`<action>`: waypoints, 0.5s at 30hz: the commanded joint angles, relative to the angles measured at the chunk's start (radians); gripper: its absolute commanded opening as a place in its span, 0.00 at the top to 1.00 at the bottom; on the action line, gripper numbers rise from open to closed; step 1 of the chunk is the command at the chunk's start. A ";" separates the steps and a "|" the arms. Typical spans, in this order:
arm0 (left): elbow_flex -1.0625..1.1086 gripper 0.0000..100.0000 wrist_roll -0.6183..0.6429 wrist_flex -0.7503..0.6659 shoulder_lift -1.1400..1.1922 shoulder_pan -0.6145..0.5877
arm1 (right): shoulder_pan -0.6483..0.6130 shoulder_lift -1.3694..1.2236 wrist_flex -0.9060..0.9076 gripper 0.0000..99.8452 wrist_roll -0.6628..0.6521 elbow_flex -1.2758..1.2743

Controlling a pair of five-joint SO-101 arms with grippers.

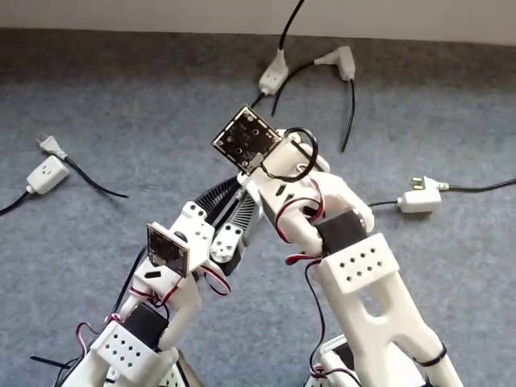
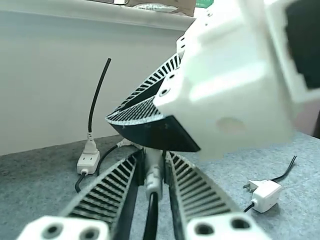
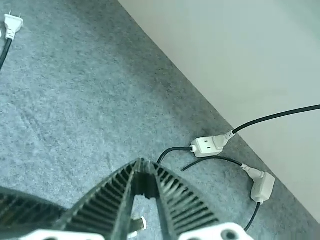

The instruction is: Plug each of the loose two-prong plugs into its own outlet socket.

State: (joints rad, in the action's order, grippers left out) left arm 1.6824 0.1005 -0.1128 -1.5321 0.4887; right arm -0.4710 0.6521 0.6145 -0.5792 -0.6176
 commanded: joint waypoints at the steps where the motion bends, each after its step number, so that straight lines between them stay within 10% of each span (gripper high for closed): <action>1: 0.022 0.99 0.005 -0.003 -0.019 -0.010 | 0.061 0.124 0.062 0.99 -0.006 0.067; 15: 0.004 0.99 0.008 0.020 -0.010 -0.030 | 0.220 0.372 0.148 0.99 0.350 0.153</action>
State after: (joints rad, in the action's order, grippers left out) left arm 1.6824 0.0990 -0.1112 -1.5351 0.4872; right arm -0.3376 1.0065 0.7557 -0.3015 -0.4933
